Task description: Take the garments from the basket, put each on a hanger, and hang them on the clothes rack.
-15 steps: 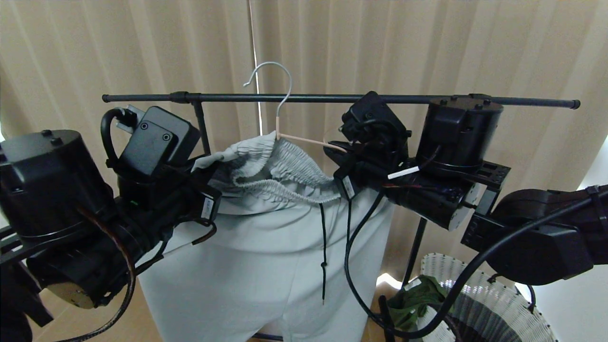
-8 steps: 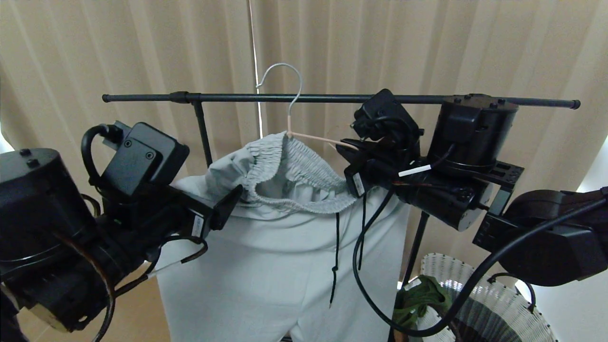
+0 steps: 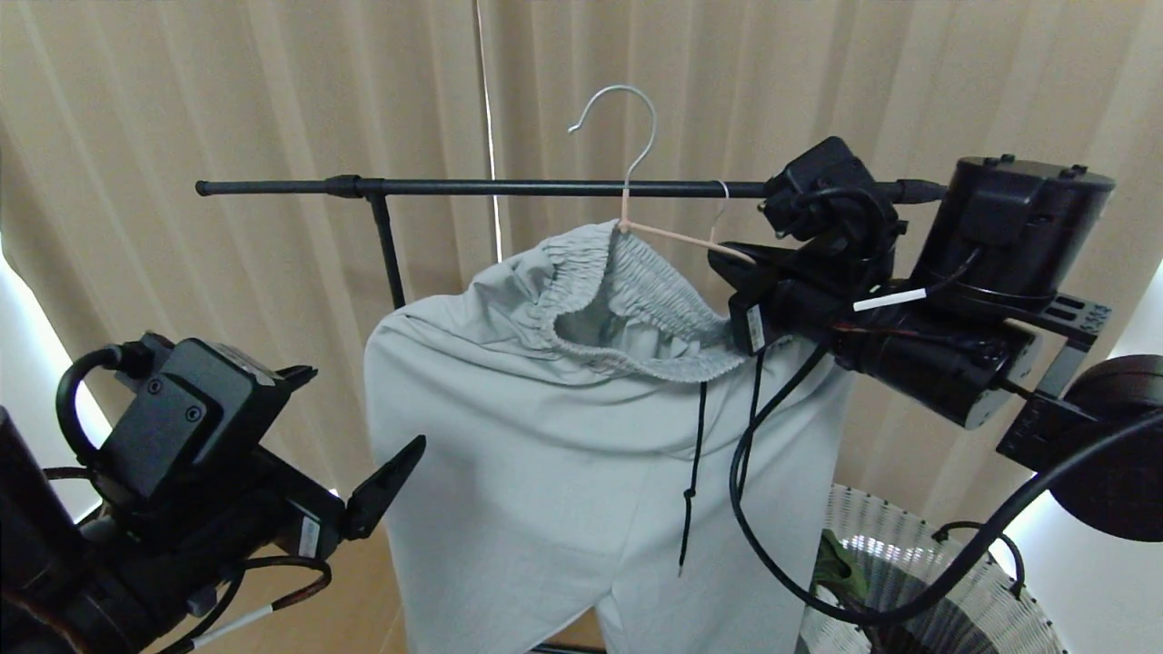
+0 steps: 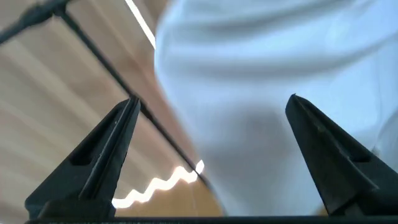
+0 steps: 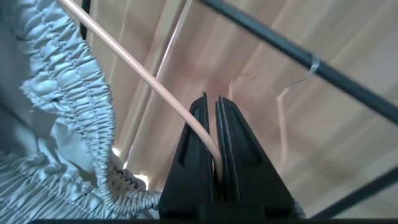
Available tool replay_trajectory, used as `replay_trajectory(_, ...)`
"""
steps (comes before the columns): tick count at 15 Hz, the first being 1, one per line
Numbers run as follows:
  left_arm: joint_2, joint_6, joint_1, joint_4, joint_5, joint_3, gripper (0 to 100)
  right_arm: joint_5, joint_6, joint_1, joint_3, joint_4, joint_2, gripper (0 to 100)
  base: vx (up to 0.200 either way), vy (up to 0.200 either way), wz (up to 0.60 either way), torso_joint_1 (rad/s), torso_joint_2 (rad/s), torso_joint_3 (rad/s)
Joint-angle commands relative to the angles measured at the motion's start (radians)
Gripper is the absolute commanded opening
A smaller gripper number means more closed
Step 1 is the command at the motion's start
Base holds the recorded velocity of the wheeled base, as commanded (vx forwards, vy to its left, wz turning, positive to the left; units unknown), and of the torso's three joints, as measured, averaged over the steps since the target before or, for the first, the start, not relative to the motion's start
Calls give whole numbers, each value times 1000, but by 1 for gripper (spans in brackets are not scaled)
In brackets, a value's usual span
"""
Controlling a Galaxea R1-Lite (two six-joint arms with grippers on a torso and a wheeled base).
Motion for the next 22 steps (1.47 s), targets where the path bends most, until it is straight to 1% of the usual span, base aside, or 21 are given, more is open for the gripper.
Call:
replay_trajectory(1, -3, -10, 22, -1, -1, 29, 100, 6, 0, -3, 19, 0, -61, 0, 0, 0, 0, 0, 0, 0)
replay_trajectory(3, 11, -19, 43, 4, -17, 40, 100, 11, 0, -3, 28, 0, -93, 0, 0, 0, 0, 0, 0, 0)
replay_trajectory(5, 33, -19, 87, 4, -87, 52, 100, 11, 6, -3, 30, 2, -116, 0, 0, 0, 0, 0, 0, 0)
replay_trajectory(6, 42, -19, 138, -1, -152, 46, 100, 12, 11, -3, 40, 0, -133, 0, 0, 0, 0, 0, 0, 0)
replay_trajectory(8, 37, -27, 192, -2, -251, 35, 100, 16, 12, -3, 68, 0, -162, 0, 0, 0, 0, 0, 0, 0)
replay_trajectory(10, 29, -47, 245, -2, -351, 27, 100, 31, 20, -3, 71, 0, -179, 0, 0, 0, 0, 0, 0, 0)
replay_trajectory(11, 31, -52, 258, -4, -376, 24, 100, 31, 20, -3, 71, 0, -181, 0, 0, 0, 0, 0, 0, 0)
replay_trajectory(12, 43, -64, 278, -2, -420, 1, 100, 32, 21, -3, 71, 0, -184, 0, 0, 0, 0, 0, 0, 0)
replay_trajectory(16, 76, -71, 270, -4, -434, -23, 100, 45, 21, -3, 71, 0, -192, 0, 0, 0, 0, 0, 0, 0)
replay_trajectory(17, 76, -70, 270, -4, -434, -20, 0, 45, 21, -3, 71, 0, -193, 0, 0, 0, 0, 0, 0, 0)
replay_trajectory(19, 76, -68, 272, -4, -432, -14, 0, 43, 21, -3, 70, 0, -192, 0, 0, 0, 0, 0, 0, 0)
replay_trajectory(22, 72, -62, 296, -4, -428, 49, 0, 36, 18, -18, 66, 2, -192, 0, 0, 0, 0, 0, 0, 0)
